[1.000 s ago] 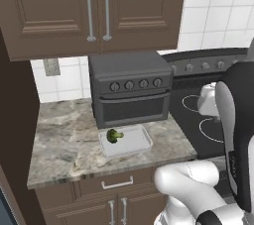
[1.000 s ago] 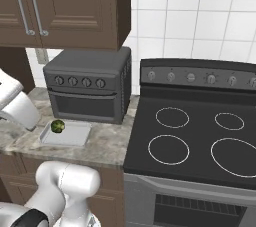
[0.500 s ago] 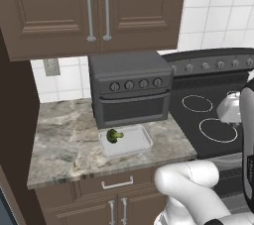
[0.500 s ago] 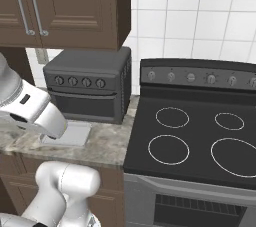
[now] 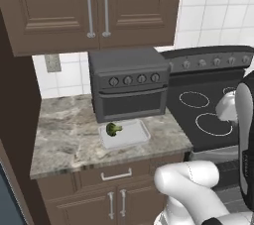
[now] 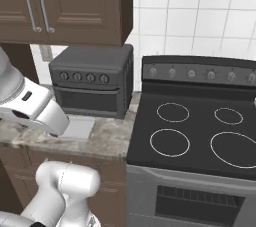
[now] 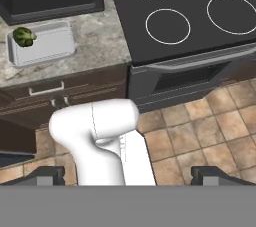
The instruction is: Take the lemon and broccoli out of the freezer and place them in the tupperware container on the counter. Then put the tupperware containing the vegetables back in the freezer.
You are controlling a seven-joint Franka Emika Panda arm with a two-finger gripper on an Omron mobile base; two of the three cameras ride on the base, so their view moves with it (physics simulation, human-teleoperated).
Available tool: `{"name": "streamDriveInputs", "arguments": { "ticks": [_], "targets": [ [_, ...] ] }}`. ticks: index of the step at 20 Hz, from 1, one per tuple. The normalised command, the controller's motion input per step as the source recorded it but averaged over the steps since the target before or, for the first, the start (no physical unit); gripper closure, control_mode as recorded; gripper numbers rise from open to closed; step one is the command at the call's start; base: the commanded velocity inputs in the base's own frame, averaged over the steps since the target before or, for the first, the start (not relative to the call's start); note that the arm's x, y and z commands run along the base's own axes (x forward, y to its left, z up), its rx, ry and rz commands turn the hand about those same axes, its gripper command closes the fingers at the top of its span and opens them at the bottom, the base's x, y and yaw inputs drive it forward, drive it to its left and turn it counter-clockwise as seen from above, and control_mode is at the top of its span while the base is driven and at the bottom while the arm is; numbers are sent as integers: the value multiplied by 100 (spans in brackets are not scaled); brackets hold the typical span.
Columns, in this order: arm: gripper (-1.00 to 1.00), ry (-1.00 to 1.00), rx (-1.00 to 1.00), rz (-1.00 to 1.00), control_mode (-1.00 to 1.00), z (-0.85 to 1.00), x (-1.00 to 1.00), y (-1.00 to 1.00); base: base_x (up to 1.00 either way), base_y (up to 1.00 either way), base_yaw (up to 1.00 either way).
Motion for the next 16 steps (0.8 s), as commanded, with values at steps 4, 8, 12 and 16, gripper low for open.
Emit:
{"name": "streamDriveInputs", "arguments": {
  "ticks": [4,8,12,16],
  "targets": [
    [-100,0,0,0,100,0,0,0,-100,55,2],
    [-100,0,0,0,100,0,0,0,-99,93,9],
    [-100,0,0,0,100,0,0,0,-42,100,11],
    [-100,0,0,0,100,0,0,0,1,100,9]
  ]
}}
